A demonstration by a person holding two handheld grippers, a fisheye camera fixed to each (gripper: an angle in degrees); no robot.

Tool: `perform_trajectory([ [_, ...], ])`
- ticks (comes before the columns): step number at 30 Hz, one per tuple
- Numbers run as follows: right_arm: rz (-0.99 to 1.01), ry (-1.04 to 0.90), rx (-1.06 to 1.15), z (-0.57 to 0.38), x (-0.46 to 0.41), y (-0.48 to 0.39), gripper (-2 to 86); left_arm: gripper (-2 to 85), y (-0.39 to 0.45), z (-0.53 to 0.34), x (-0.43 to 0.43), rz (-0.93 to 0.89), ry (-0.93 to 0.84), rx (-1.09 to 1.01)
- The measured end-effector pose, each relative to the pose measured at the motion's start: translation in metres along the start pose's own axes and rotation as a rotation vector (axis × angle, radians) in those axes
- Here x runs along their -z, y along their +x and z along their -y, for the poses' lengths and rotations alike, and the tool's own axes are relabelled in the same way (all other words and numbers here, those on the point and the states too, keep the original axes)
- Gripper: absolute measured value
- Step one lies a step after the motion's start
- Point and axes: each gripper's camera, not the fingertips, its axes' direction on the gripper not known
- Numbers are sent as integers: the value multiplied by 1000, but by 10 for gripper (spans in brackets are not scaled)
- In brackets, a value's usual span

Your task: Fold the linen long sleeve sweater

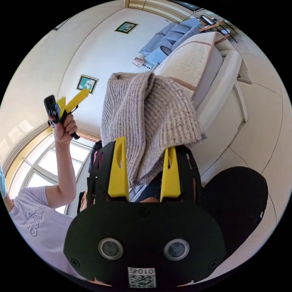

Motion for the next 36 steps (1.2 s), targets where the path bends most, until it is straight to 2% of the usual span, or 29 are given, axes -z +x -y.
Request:
perform_trajectory([
  [3, -21, 11, -45, 4, 7, 8, 201, 198, -38, -46, 29, 151, -82, -61],
  [6, -78, -8, -47, 18, 4, 10, 232, 224, -87, -82, 24, 149, -223, -61],
  [10, -171, -8, 1, 45, -3, 10, 250, 240, -144, -107, 12, 15, -211, -33],
  [13, -155, -82, 48, 66, -22, 5, 246, 241, -165, -108, -9, -65, -236, -96],
  [15, -89, -117, 64, 73, -34, 1, 231, 240, -179, -108, -26, -165, -253, -113],
  [18, -39, -125, 17, 69, -37, -5, 151, 232, -207, -116, -50, -284, -282, -59],
  [20, 32, -82, 15, 57, -34, -19, 91, 224, -222, -125, -55, -343, -266, -26],
  [24, -38, -74, 31, 56, -29, -50, 72, 197, -244, -148, -55, -390, -212, 22],
  [26, -94, -71, 113, 69, -22, -88, 68, 184, -253, -158, -51, -401, -195, 81],
  [29, -188, -131, 242, 97, -26, -143, 65, 162, -260, -180, -37, -401, -161, 161],
  [36, -233, -276, 474, 168, -68, -253, 67, 123, -241, -268, 23, -403, 23, 320],
])
